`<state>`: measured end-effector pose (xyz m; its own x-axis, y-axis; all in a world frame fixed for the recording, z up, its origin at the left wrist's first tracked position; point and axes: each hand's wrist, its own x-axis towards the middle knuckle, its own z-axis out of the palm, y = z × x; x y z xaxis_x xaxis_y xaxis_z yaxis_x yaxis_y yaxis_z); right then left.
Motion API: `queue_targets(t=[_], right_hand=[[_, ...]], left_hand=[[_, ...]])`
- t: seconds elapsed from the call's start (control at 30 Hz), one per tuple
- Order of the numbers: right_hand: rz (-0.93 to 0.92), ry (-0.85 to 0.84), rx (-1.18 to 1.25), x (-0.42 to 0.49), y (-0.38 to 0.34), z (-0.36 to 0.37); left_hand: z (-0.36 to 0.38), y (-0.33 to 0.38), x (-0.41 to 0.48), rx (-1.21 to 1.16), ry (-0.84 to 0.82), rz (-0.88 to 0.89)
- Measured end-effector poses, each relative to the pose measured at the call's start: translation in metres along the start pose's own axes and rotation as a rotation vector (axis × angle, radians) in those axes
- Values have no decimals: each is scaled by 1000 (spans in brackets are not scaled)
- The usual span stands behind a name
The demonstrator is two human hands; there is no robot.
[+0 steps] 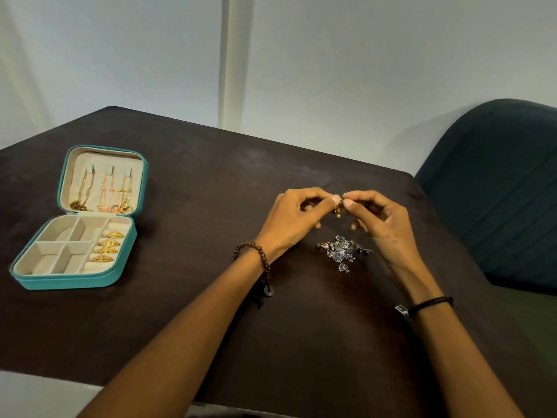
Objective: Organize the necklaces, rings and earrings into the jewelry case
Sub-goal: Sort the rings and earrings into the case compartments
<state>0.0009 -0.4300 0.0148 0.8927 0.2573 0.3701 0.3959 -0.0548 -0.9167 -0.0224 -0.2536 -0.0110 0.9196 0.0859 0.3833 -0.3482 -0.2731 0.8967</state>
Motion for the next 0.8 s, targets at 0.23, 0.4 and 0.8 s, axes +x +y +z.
queue_targets(t=[0.23,0.4,0.8], right_hand=[[116,-47,161,-1,-2,-1],[114,-31,122,0,1,-7],[234,-222,-363,-1,-6,-39]], left_hand=[[-3,7,-2,-124,-82,10],[1,5,-1,-145,-96,5],[2,-1,1,-139,-36,-103]])
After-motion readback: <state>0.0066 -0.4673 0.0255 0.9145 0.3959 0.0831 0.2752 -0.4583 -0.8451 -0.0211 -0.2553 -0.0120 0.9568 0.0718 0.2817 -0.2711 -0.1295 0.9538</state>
